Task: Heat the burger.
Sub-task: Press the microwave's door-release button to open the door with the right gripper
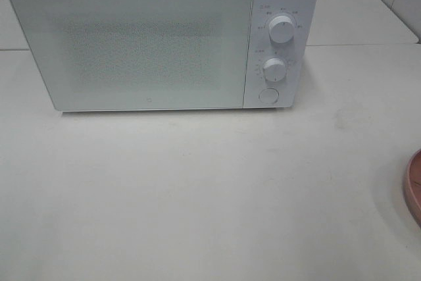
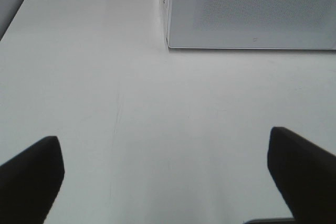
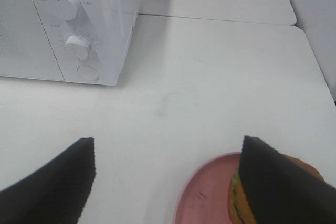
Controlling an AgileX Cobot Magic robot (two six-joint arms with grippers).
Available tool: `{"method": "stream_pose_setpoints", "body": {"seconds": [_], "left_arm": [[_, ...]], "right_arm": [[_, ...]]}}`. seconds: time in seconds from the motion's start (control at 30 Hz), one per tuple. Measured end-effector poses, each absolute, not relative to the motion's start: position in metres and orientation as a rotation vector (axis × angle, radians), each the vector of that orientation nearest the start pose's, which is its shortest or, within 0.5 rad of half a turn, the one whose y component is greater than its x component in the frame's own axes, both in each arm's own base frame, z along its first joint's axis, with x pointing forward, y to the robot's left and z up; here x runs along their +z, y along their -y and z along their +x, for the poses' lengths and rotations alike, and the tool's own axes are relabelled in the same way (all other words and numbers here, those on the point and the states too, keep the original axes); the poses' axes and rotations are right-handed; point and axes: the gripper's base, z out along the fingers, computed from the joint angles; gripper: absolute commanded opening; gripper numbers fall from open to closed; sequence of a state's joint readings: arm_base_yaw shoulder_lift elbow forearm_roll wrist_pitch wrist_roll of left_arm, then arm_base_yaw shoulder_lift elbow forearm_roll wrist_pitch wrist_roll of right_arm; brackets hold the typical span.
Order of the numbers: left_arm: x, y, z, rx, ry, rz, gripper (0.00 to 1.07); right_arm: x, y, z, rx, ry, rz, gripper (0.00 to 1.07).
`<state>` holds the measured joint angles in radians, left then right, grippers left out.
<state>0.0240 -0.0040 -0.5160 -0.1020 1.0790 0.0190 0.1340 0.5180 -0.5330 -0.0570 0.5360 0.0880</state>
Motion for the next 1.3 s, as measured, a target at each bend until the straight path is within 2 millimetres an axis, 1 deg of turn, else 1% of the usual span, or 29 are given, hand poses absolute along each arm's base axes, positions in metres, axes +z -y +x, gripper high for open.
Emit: {"method": "stream_pose_setpoints", "body": {"seconds": [0.03,0.07,0.1,0.13,0.17,0.2,0.27,0.3,0.37,0.43,0.47,0.5,0.57,0.6,0.63,0.7,0.73,0.8,0.83,0.9,0.93,0.97,1.03,1.07,1.1,1.17,1.2,1.27,1.3], "left_arm": [[0.281,0.008,-0.008,-0.095,-2.04,0.002,0.98],[0.281,0.008,-0.008,-0.095,-2.04,0.002,0.98],[0.281,0.008,-0.008,-0.095,-2.04,0.002,0.98],[0.281,0.008,-0.008,-0.095,-2.04,0.002,0.98],[0.281,0.008,-0.008,-0.095,-2.04,0.002,0.98],[0.281,0.008,-0.008,-0.095,-2.04,0.002,0.98],[0.281,0.008,-0.008,-0.095,-2.04,0.002,0.98],[0.281,0.008,-0.008,-0.095,-2.04,0.002,0.98],[0.281,0.008,-0.008,-0.095,-2.04,0.002,0.98],[0.281,0.008,-0.008,-0.095,-2.04,0.002,0.98],[0.281,0.008,-0.008,-0.095,-2.04,0.002,0.98],[0.281,0.008,-0.008,-0.095,-2.04,0.002,0.98],[0.281,0.008,-0.008,-0.095,-2.04,0.002,0.98],[0.281,0.008,-0.008,-0.095,-2.04,0.002,0.98],[0.281,0.008,-0.008,-0.095,-2.04,0.002,0.98],[0.281,0.008,-0.008,-0.095,-2.04,0.002,0.98],[0.281,0.008,-0.008,-0.095,-2.04,0.002,0.98],[0.281,0.008,-0.008,-0.095,-2.04,0.002,0.98],[0.281,0.008,-0.008,-0.095,-2.04,0.002,0.98],[0.281,0.008,-0.008,-0.095,-2.04,0.002,0.98],[0.281,0.008,-0.008,-0.095,-2.04,0.002,0.98],[0.281,0.008,-0.008,-0.095,-2.04,0.002,0.98],[0.281,0.008,-0.008,-0.095,-2.04,0.002,0.98],[0.281,0.008,-0.008,-0.095,-2.04,0.002,0.98],[0.281,0.008,-0.008,-0.095,-2.04,0.002,0.98],[0.281,0.008,-0.008,-0.095,-2.04,0.002,0.98],[0.281,0.008,-0.008,-0.095,-2.04,0.002,0.98],[0.281,0.008,-0.008,-0.095,-2.04,0.002,0.98],[0.281,0.008,-0.008,-0.095,-2.04,0.002,0.98]], "right_arm": [[0.306,-0.011,0.103,0.082,-2.003,-0.077,0.74],[0.305,-0.012,0.108,0.082,-2.008,-0.078,0.74],[0.303,-0.013,0.117,0.084,-2.009,-0.08,0.74],[0.303,-0.013,0.117,0.084,-2.009,-0.08,0.74],[0.302,-0.015,0.126,0.086,-2.009,-0.082,0.74],[0.302,-0.015,0.126,0.086,-2.009,-0.082,0.74],[0.299,-0.017,0.139,0.088,-2.003,-0.085,0.74],[0.299,-0.017,0.139,0.088,-2.003,-0.085,0.74],[0.296,-0.019,0.152,0.093,-1.998,-0.087,0.74],[0.294,-0.02,0.156,0.097,-1.994,-0.087,0.74],[0.292,-0.021,0.165,0.108,-1.983,-0.08,0.74],[0.292,-0.021,0.165,0.108,-1.983,-0.08,0.74],[0.288,-0.023,0.177,0.12,-1.978,-0.072,0.74],[0.288,-0.023,0.177,0.12,-1.978,-0.072,0.74],[0.284,-0.025,0.185,0.122,-1.976,-0.072,0.74],[0.282,-0.025,0.189,0.124,-1.969,-0.072,0.74],[0.277,-0.026,0.195,0.128,-1.937,-0.072,0.74],[0.273,-0.027,0.197,0.131,-1.921,-0.073,0.74],[0.262,-0.027,0.199,0.136,-1.901,-0.072,0.74],[0.257,-0.027,0.2,0.139,-1.89,-0.069,0.74],[0.247,-0.027,0.201,0.151,-1.852,-0.051,0.74],[0.247,-0.027,0.201,0.151,-1.852,-0.051,0.74],[0.235,-0.026,0.201,0.154,-1.809,-0.022,0.74],[0.235,-0.026,0.201,0.154,-1.809,-0.022,0.74],[0.226,-0.024,0.2,0.141,-1.797,-0.006,0.74],[0.221,-0.023,0.2,0.132,-1.8,-0.002,0.74],[0.212,-0.021,0.199,0.118,-1.792,0.025,0.74],[0.21,-0.021,0.199,0.115,-1.786,0.039,0.74],[0.204,-0.023,0.199,0.107,-1.769,0.059,0.74]]}}
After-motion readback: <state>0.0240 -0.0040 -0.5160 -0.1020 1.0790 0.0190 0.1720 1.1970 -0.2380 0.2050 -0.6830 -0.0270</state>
